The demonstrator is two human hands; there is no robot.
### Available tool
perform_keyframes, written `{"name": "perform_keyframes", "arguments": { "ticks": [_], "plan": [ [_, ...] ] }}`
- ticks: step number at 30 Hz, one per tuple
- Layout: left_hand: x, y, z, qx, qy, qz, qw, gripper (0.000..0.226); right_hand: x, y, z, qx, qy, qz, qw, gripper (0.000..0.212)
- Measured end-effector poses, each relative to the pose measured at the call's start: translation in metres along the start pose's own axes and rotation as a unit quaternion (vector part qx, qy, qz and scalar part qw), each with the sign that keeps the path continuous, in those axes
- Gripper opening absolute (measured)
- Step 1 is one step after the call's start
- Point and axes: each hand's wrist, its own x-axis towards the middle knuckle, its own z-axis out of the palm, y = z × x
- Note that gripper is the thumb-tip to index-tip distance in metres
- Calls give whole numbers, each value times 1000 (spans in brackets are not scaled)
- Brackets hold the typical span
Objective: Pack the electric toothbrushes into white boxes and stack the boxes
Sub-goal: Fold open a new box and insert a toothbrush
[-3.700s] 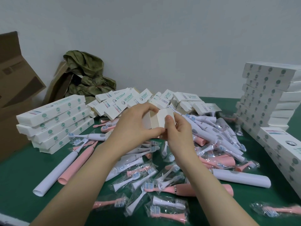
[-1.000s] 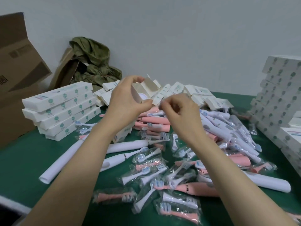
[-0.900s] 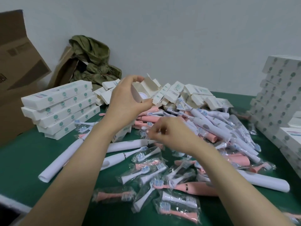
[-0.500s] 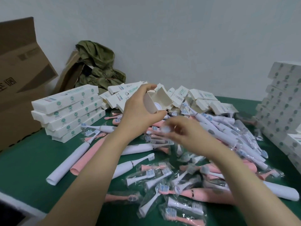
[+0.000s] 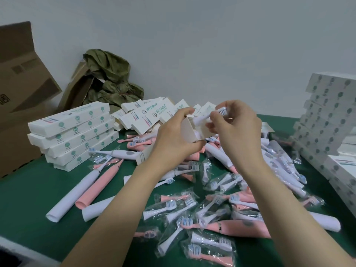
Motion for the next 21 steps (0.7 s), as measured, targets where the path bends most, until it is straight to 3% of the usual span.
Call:
{"name": "perform_keyframes", "arguments": {
  "ticks": [3, 7, 10, 13, 18, 21],
  "plan": [
    [7, -1, 2, -4, -12, -3, 1000, 71, 6, -4, 1, -60, -58, -37, 996, 10],
    [10, 1, 7, -3, -31, 0, 1000, 71, 18, -1, 7, -88, -84, 2, 992, 6],
    [5, 4, 10, -10, -29, 9, 999, 64, 12, 7, 20, -184, -99, -39, 977, 20],
    [5, 3, 6, -25, -3, -1, 1000, 71, 7, 14, 20, -147, -94, -56, 983, 31],
    [2, 3, 2, -20, 8, -7, 1000, 72, -1, 16, 17, -84, -20, -103, 991, 12],
    [2, 3, 3, -27, 7, -8, 1000, 74, -5, 17, 25, -140, -53, -137, 979, 8]
  ]
}}
